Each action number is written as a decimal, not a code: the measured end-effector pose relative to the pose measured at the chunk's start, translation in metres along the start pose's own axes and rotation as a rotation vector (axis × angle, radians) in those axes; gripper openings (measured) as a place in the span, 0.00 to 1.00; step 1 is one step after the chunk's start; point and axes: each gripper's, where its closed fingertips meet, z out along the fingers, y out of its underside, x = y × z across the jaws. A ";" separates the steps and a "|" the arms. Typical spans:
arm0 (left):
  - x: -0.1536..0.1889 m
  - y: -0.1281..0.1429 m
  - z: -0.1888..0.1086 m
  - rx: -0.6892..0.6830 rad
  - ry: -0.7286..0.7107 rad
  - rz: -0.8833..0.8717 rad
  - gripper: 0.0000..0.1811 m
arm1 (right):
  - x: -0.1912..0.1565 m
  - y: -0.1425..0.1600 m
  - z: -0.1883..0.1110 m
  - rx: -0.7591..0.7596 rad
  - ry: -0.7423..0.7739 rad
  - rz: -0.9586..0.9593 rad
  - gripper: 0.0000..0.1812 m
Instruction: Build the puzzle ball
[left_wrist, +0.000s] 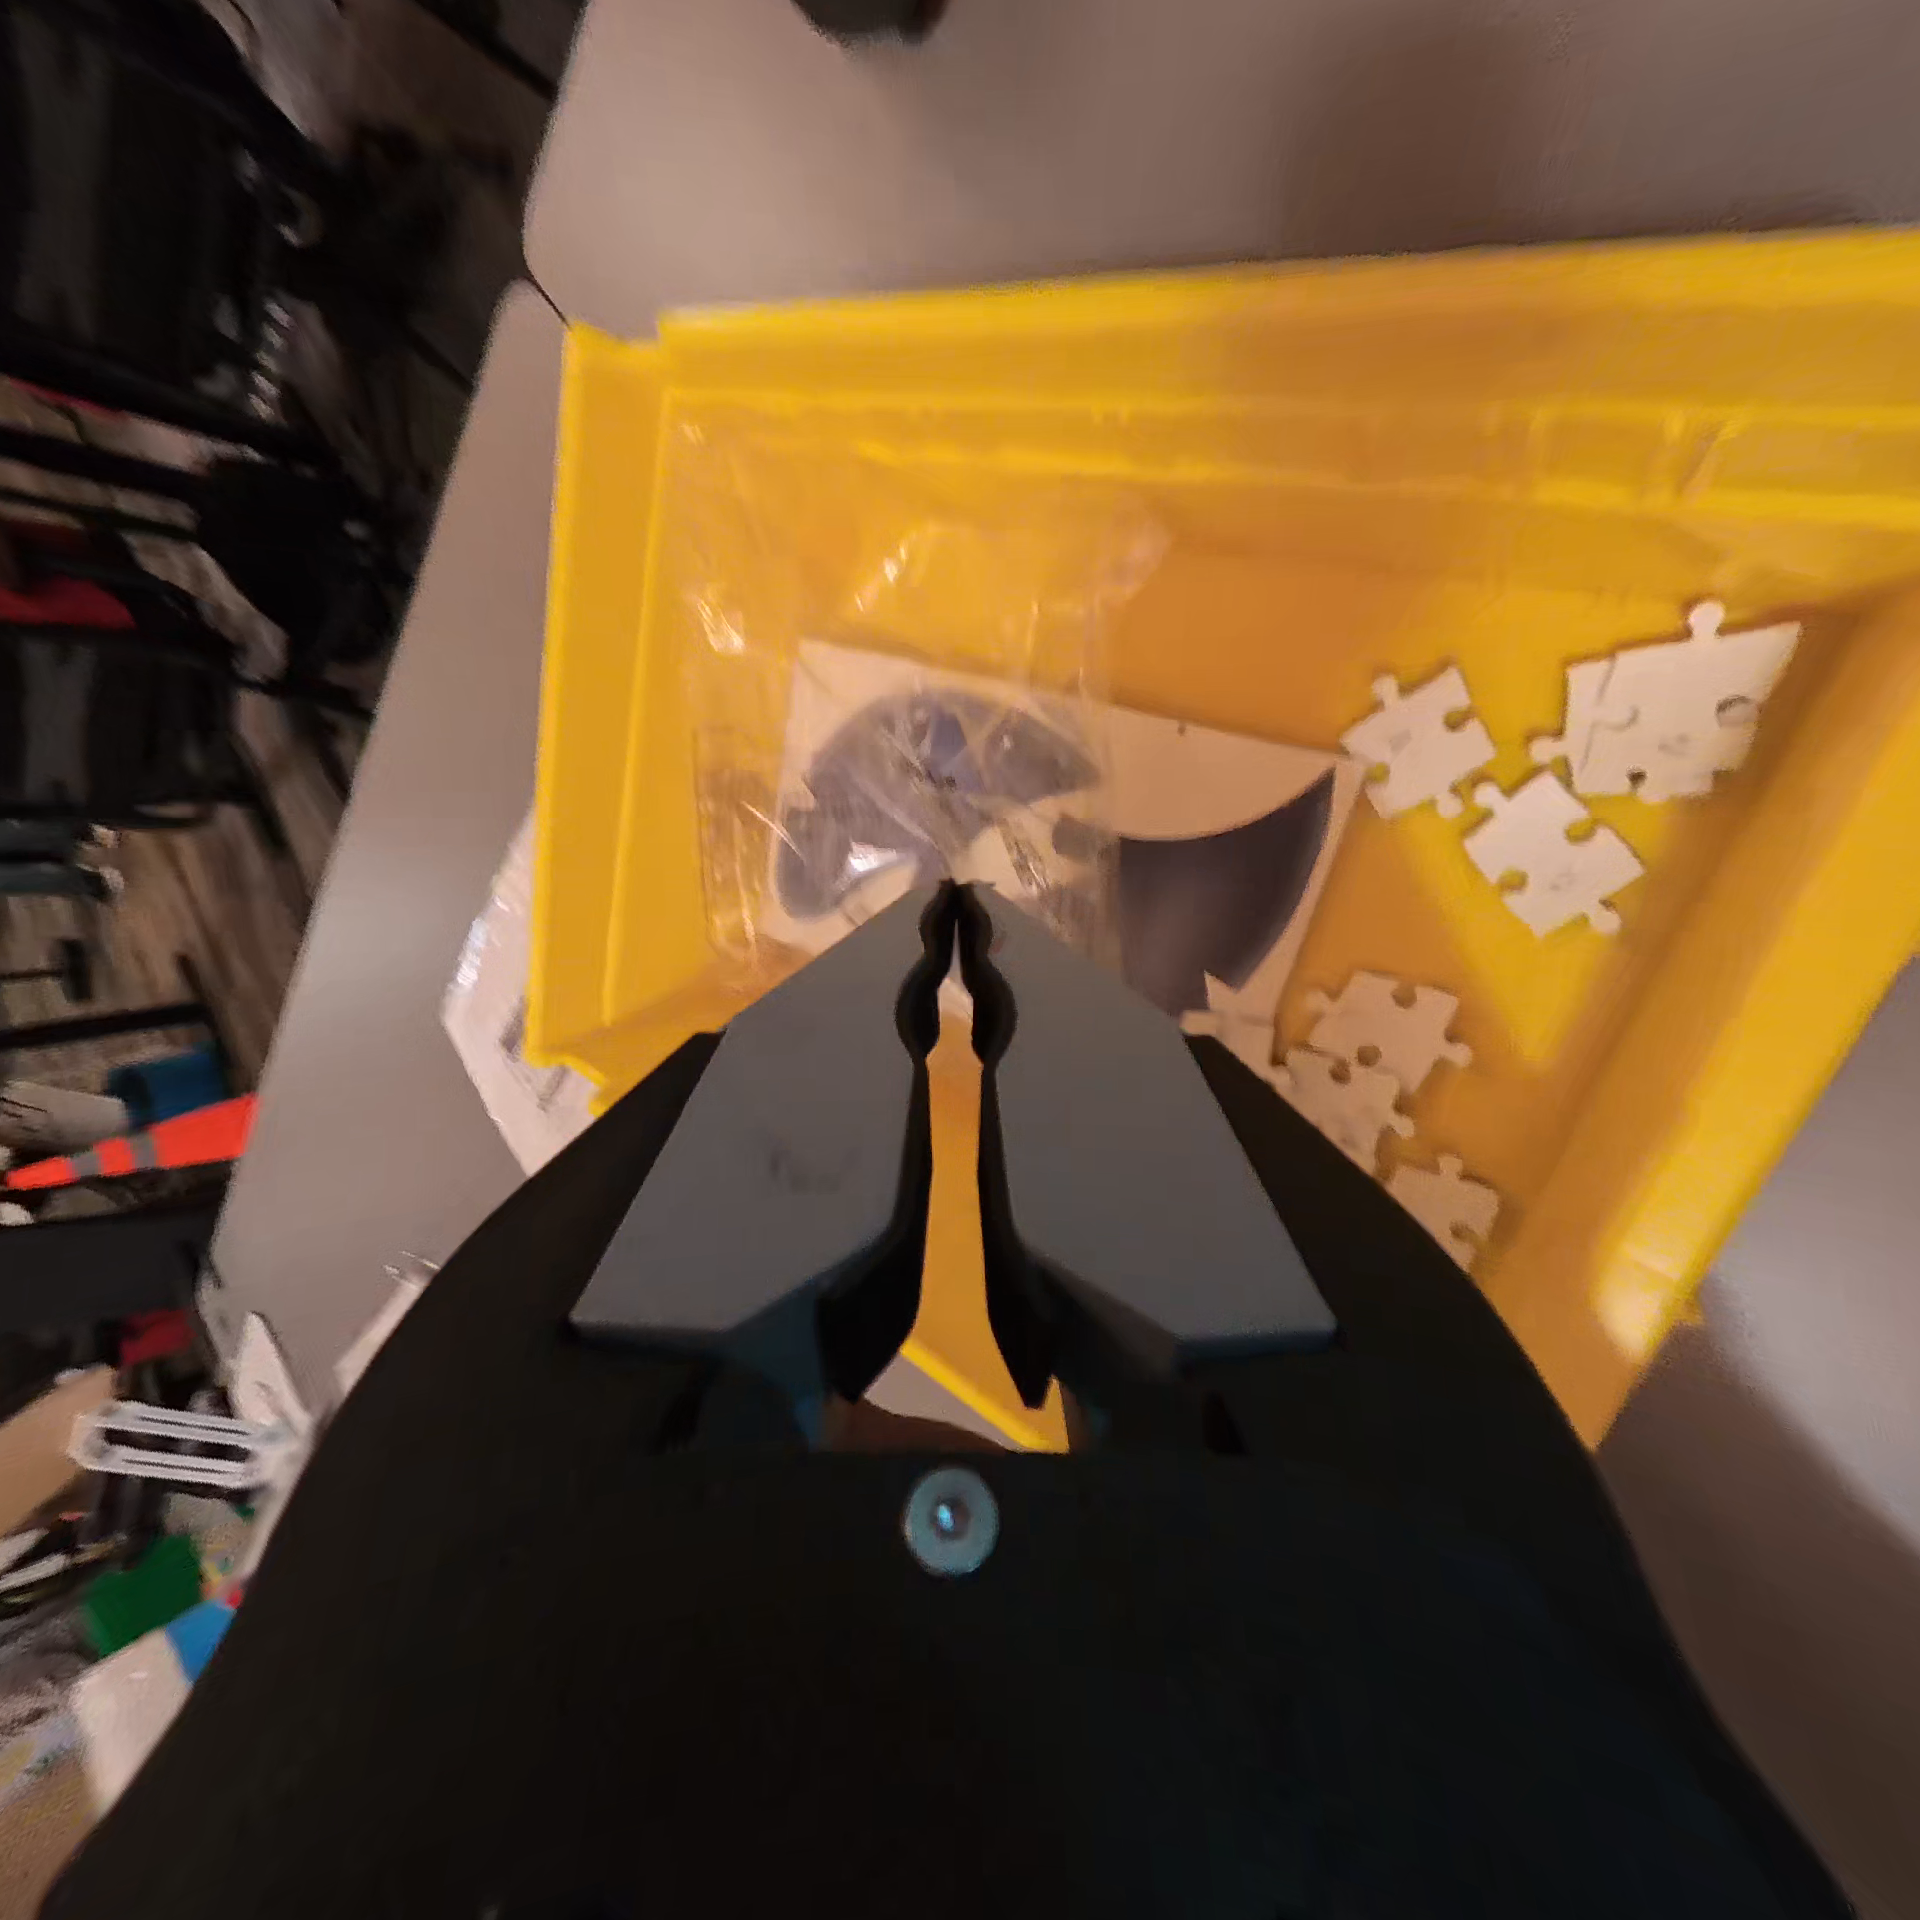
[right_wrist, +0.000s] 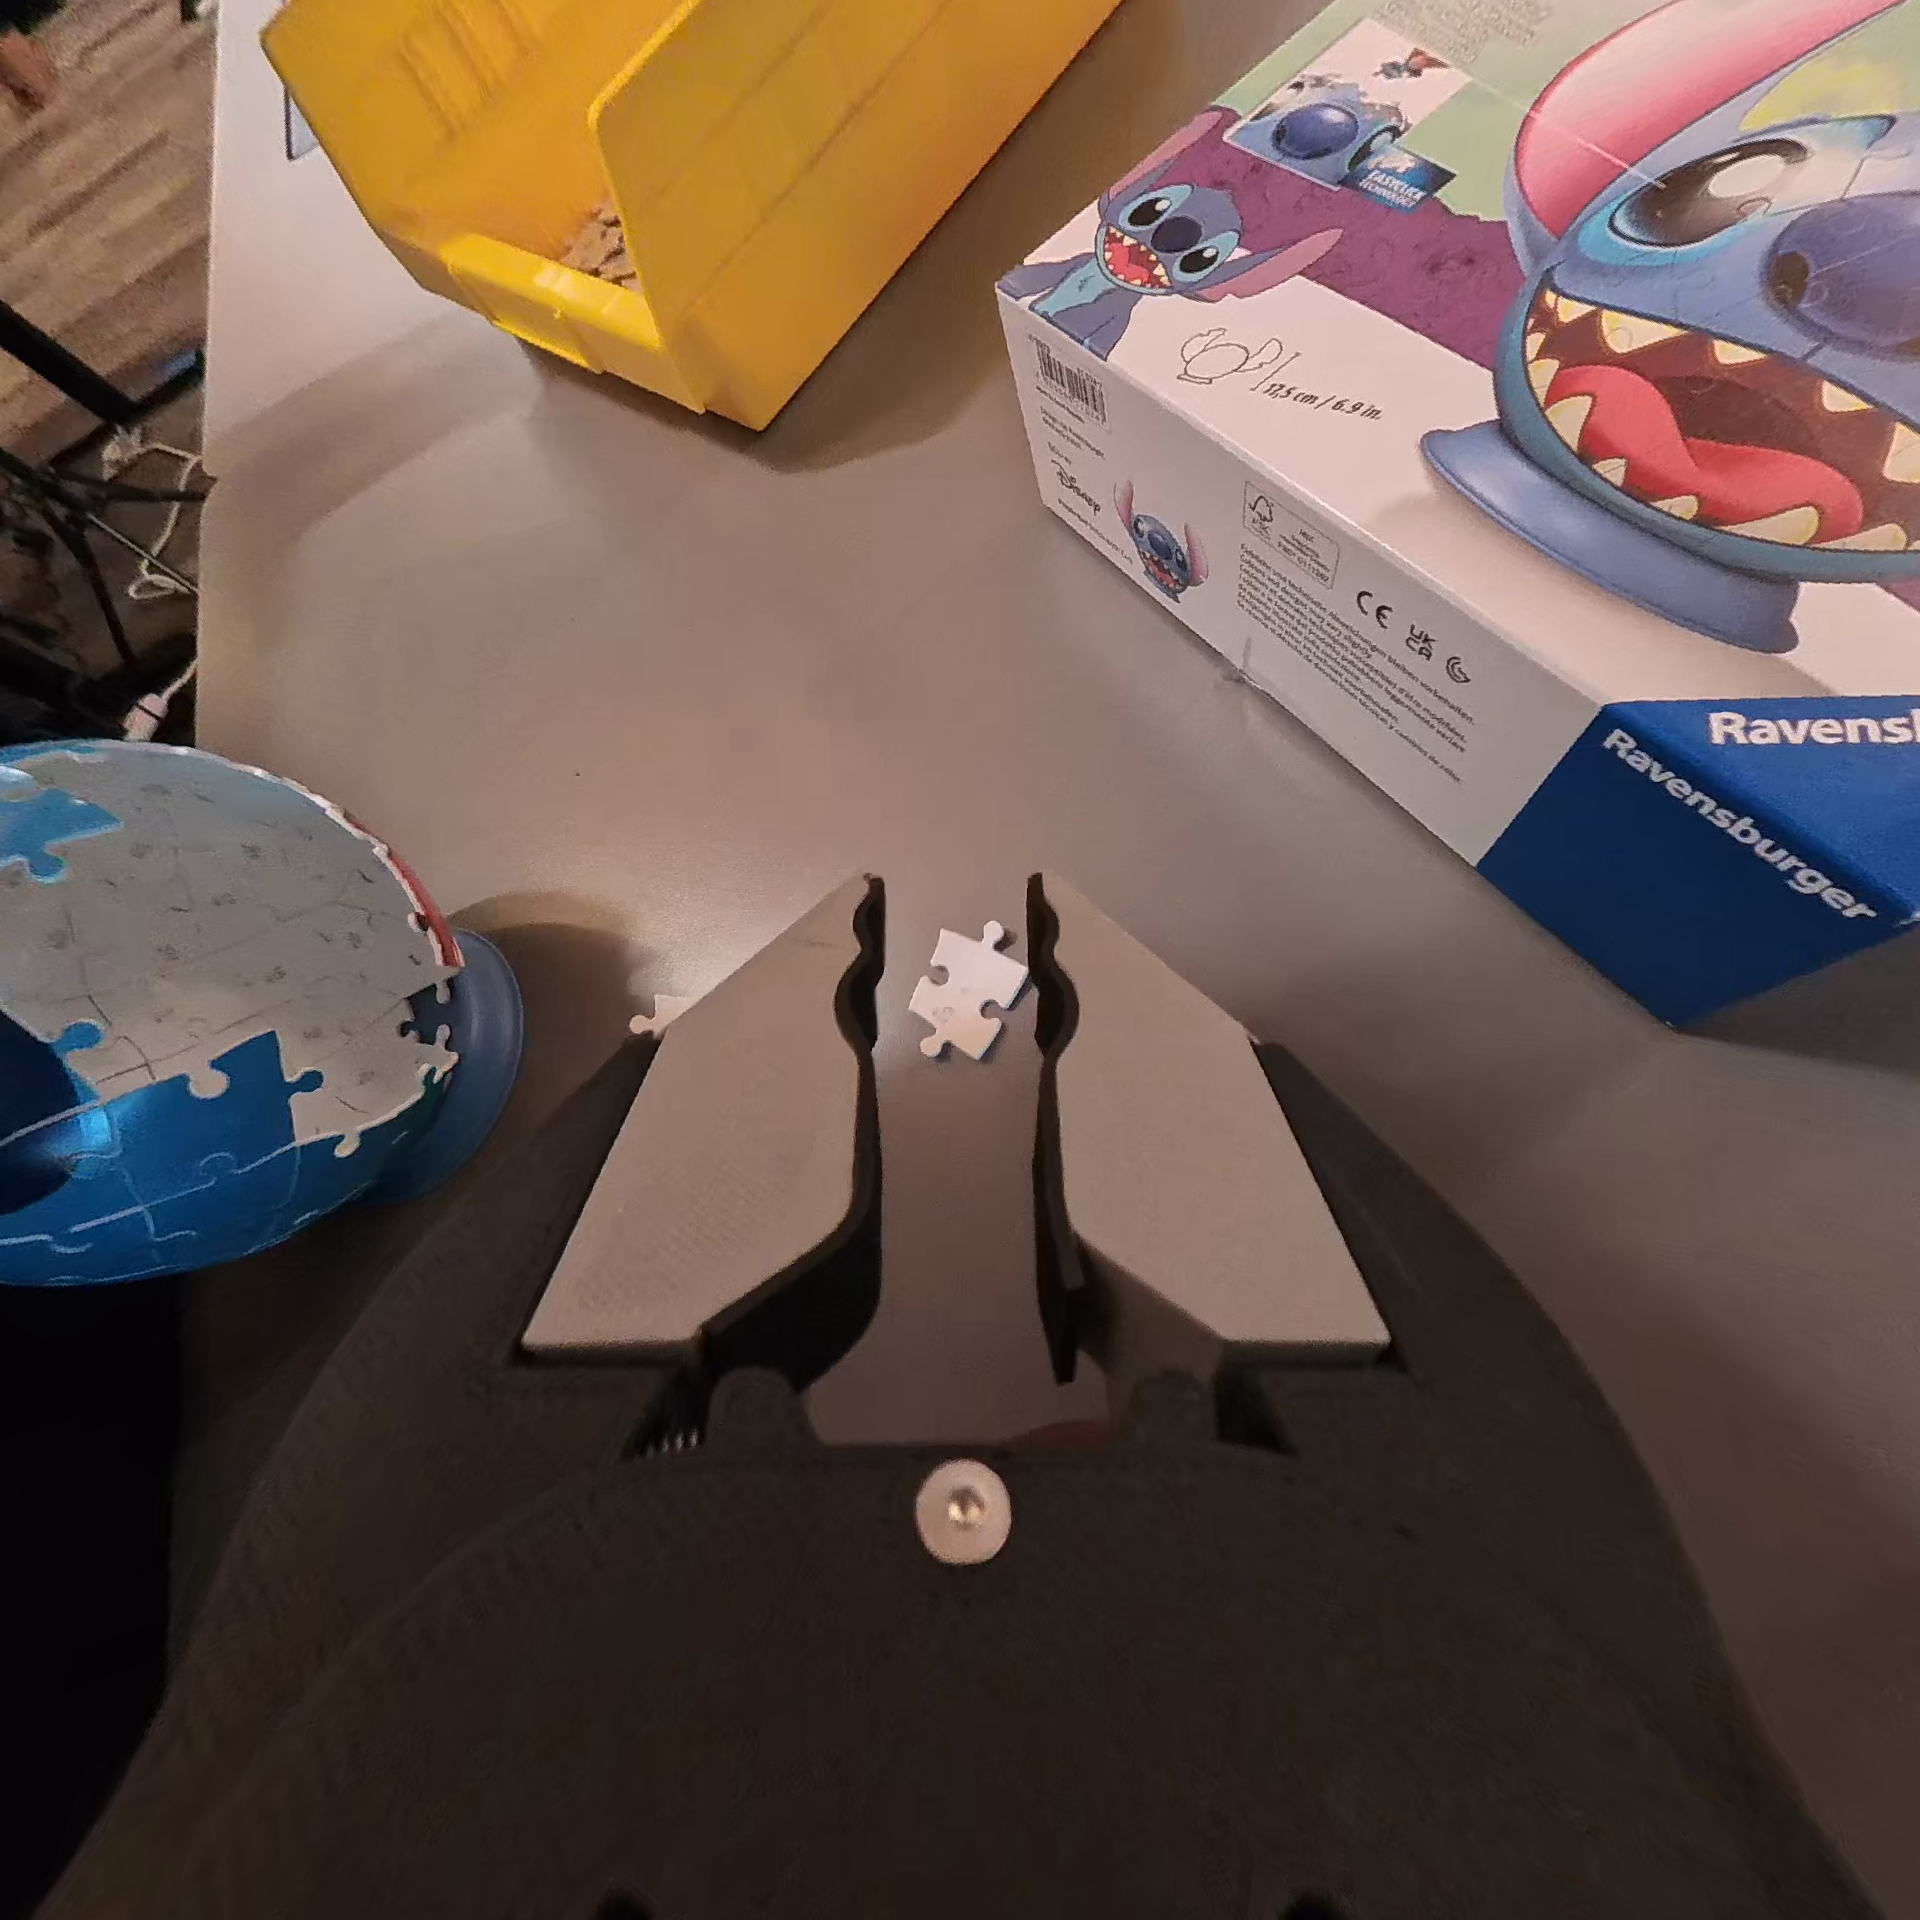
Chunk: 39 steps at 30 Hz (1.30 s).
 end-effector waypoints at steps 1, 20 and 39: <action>0.001 0.008 0.001 -0.019 0.025 -0.025 0.00 | -0.002 0.002 0.000 -0.008 -0.004 -0.006 0.14; 0.012 0.009 -0.047 0.310 0.249 -0.376 0.32 | 0.019 -0.014 -0.033 0.392 0.395 -0.198 0.21; 0.140 0.059 -0.065 0.142 0.286 -0.134 0.05 | -0.034 -0.016 -0.049 0.455 0.214 -0.229 0.18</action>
